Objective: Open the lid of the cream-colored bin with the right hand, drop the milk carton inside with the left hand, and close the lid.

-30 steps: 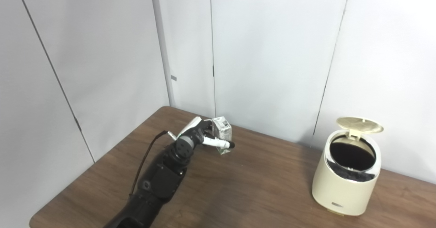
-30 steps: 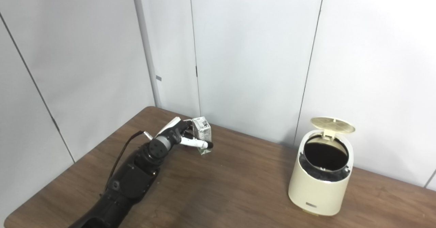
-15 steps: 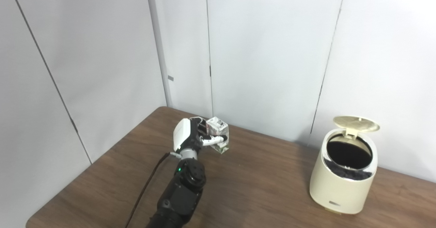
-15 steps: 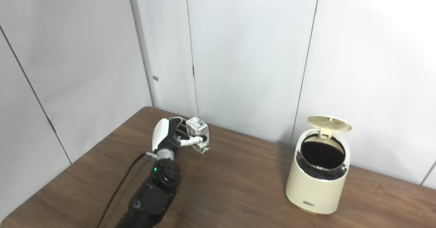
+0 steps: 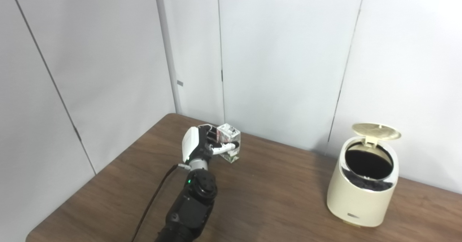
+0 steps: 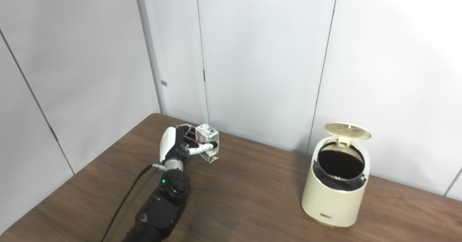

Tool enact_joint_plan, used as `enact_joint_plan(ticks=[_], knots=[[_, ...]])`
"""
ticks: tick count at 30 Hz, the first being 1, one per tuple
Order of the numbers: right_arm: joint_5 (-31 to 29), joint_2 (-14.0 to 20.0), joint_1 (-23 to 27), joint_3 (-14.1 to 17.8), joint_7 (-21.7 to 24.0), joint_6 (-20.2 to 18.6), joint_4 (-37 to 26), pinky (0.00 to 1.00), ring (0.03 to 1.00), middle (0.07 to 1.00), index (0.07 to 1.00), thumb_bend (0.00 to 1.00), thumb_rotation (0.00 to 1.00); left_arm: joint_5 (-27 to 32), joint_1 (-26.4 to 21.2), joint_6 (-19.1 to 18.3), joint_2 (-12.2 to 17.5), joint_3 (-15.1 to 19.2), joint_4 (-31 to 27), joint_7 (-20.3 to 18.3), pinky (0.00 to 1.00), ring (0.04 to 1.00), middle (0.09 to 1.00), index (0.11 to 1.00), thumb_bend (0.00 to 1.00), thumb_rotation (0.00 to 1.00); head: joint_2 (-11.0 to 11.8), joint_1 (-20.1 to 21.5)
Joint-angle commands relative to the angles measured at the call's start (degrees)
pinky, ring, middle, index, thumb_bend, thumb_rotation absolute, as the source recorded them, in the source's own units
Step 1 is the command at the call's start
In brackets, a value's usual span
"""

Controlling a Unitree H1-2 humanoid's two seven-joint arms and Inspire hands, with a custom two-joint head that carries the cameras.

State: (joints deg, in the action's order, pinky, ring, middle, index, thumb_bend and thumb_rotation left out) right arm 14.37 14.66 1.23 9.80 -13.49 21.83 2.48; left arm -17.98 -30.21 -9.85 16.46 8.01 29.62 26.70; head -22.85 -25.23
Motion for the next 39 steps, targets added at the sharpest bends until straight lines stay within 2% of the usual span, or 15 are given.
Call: enact_joint_plan(ticks=[1, 9, 11, 13, 14, 15, 17, 21, 22, 23, 25, 27, 30, 33, 39], knots=[[0.4, -2.3, -1.8, -1.0, -0.2, 0.1, 0.5, 0.46, 0.633, 0.680, 0.653, 0.54, 0.81, 0.4, -2.4, 2.7, 1.4, 0.3, -3.5, -0.1, 0.41, 0.514, 0.537, 0.460, 0.52, 0.00, -0.2, 1.0], [5.3, -4.7, -1.1, -2.3, -2.1, -0.7, 0.0, 0.38, 0.582, 0.666, 0.637, 0.57, 0.82, -0.2, 1.2, 4.9, 0.3, -0.6, -13.8, -1.1, 0.34, 0.415, 0.471, 0.492, 0.52, 0.00, -1.2, 7.1], [6.8, -5.7, -0.8, -2.7, -2.9, -1.0, 0.4, 0.31, 0.520, 0.664, 0.641, 0.55, 0.84, 0.1, 2.2, 7.1, 0.3, -0.7, -15.8, -1.4, 0.34, 0.422, 0.469, 0.497, 0.51, 0.00, -1.1, 10.1], [6.5, -6.7, -0.4, -3.5, -2.8, -1.0, 0.8, 0.17, 0.294, 0.555, 0.665, 0.48, 0.80, 1.9, 3.6, 11.1, 0.5, -0.5, -17.5, -3.1, 0.36, 0.440, 0.482, 0.489, 0.51, 0.00, -1.2, 12.8], [5.9, -7.0, -0.3, -4.2, -2.0, -1.4, 0.5, 0.15, 0.265, 0.528, 0.668, 0.45, 0.77, 2.5, 4.3, 12.6, 0.7, -0.6, -18.5, -4.2, 0.37, 0.445, 0.484, 0.486, 0.50, 0.00, -1.2, 14.3], [5.9, -7.2, -0.2, -4.7, -1.5, -1.9, 0.2, 0.30, 0.450, 0.586, 0.668, 0.43, 0.77, 3.1, 4.9, 13.6, 0.8, -0.7, -19.5, -5.1, 0.38, 0.446, 0.484, 0.486, 0.50, 0.00, -1.2, 15.0], [7.2, -7.9, 0.1, -5.7, -1.7, -2.8, -0.3, 0.45, 0.616, 0.653, 0.673, 0.39, 0.78, 4.3, 5.7, 15.1, 1.0, -0.4, -20.8, -6.8, 0.38, 0.445, 0.487, 0.484, 0.50, 0.00, -1.4, 16.8], [12.4, -9.9, 0.8, -7.3, -3.6, -6.3, -1.8, 0.49, 0.644, 0.686, 0.681, 0.23, 0.60, 7.0, 6.5, 20.3, 0.0, 0.0, -22.8, -9.1, 0.35, 0.435, 0.500, 0.483, 0.50, 0.00, -1.1, 18.8], [13.5, -10.2, 0.9, -7.7, -3.9, -7.0, -2.1, 0.51, 0.659, 0.700, 0.690, 0.21, 0.40, 7.2, 6.5, 22.4, -0.4, -0.1, -22.9, -9.0, 0.34, 0.429, 0.498, 0.487, 0.50, 0.00, -0.9, 19.6], [14.6, -10.6, 1.2, -8.1, -4.3, -7.5, -2.1, 0.52, 0.661, 0.701, 0.691, 0.21, 0.36, 7.4, 6.3, 24.8, -0.5, -0.1, -22.3, -9.0, 0.34, 0.429, 0.498, 0.487, 0.50, 0.00, -0.8, 20.0], [16.8, -11.0, 1.6, -8.7, -5.2, -8.4, -1.6, 0.53, 0.670, 0.705, 0.695, 0.22, 0.14, 6.9, 6.0, 28.3, -0.9, -0.2, -21.5, -8.7, 0.34, 0.428, 0.496, 0.486, 0.50, 0.00, -0.7, 20.3], [17.4, -11.5, 2.3, -9.0, -5.9, -8.8, -0.7, 0.52, 0.659, 0.698, 0.691, 0.24, 0.06, 4.9, 5.7, 30.8, -1.2, -0.5, -20.9, -7.8, 0.33, 0.422, 0.494, 0.491, 0.50, 0.00, -0.5, 20.8], [16.8, -12.4, 3.2, -9.5, -7.1, -8.4, 1.2, 0.45, 0.600, 0.690, 0.687, 0.27, 0.02, 1.8, 5.2, 35.5, -1.5, -1.1, -19.7, -6.4, 0.32, 0.420, 0.495, 0.494, 0.50, 0.00, -0.2, 21.2], [16.4, -12.8, 4.2, -10.4, -8.3, -6.9, 4.1, 0.44, 0.596, 0.685, 0.677, 0.27, 0.00, -0.2, 4.8, 36.7, -1.5, -2.9, -20.0, -4.6, 0.32, 0.416, 0.490, 0.488, 0.50, 0.00, 0.3, 21.8], [16.8, -13.7, 4.9, -12.6, -8.4, -9.2, 4.9, 0.58, 0.705, 0.735, 0.717, 0.28, 0.08, 1.3, 3.4, 36.8, 0.4, -11.5, -21.3, -0.6, 0.40, 0.454, 0.471, 0.487, 0.50, 0.00, 1.0, 22.5]])
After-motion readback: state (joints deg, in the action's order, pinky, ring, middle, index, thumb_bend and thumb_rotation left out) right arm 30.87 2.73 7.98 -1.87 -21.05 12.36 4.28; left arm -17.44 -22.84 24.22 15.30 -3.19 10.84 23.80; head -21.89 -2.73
